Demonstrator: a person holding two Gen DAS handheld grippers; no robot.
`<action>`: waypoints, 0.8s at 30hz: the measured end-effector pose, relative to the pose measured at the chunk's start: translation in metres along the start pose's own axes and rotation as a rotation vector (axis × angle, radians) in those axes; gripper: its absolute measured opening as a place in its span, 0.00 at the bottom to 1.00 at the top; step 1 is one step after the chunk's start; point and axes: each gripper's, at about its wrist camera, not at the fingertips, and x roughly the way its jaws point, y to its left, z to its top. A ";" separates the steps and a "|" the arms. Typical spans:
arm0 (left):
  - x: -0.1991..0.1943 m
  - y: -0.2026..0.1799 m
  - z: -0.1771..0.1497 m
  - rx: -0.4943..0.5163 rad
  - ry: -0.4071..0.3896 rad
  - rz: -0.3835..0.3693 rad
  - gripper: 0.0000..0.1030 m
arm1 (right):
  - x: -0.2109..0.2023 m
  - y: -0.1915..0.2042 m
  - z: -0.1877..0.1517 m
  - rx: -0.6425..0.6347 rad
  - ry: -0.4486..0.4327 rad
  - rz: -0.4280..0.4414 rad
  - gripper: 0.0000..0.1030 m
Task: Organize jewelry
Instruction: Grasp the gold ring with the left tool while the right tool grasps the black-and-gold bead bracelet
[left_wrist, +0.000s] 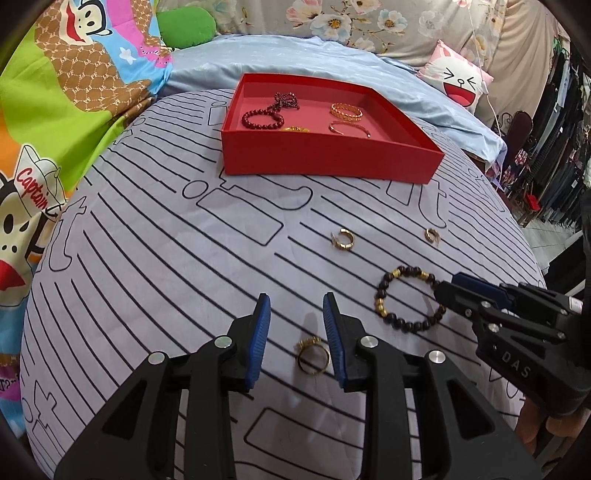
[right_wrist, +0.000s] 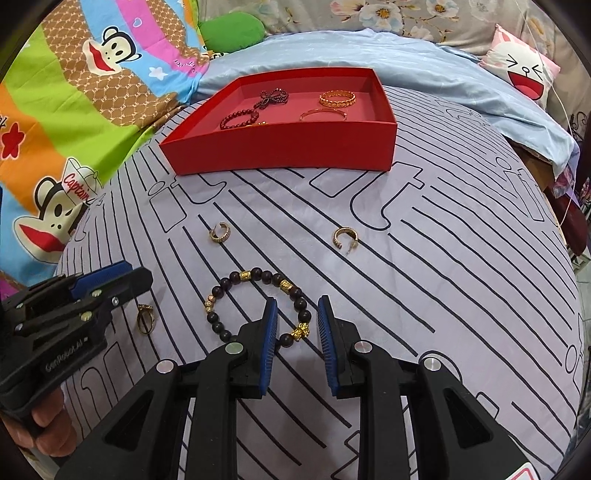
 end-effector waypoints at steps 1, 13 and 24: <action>0.000 -0.001 -0.002 0.001 0.002 0.001 0.30 | 0.000 0.000 0.000 -0.001 0.000 -0.001 0.22; 0.000 -0.003 -0.015 0.008 0.025 -0.006 0.31 | 0.008 0.000 -0.004 -0.015 0.009 -0.022 0.22; 0.003 -0.007 -0.018 0.019 0.033 -0.003 0.31 | 0.005 -0.007 -0.010 -0.011 -0.003 -0.044 0.10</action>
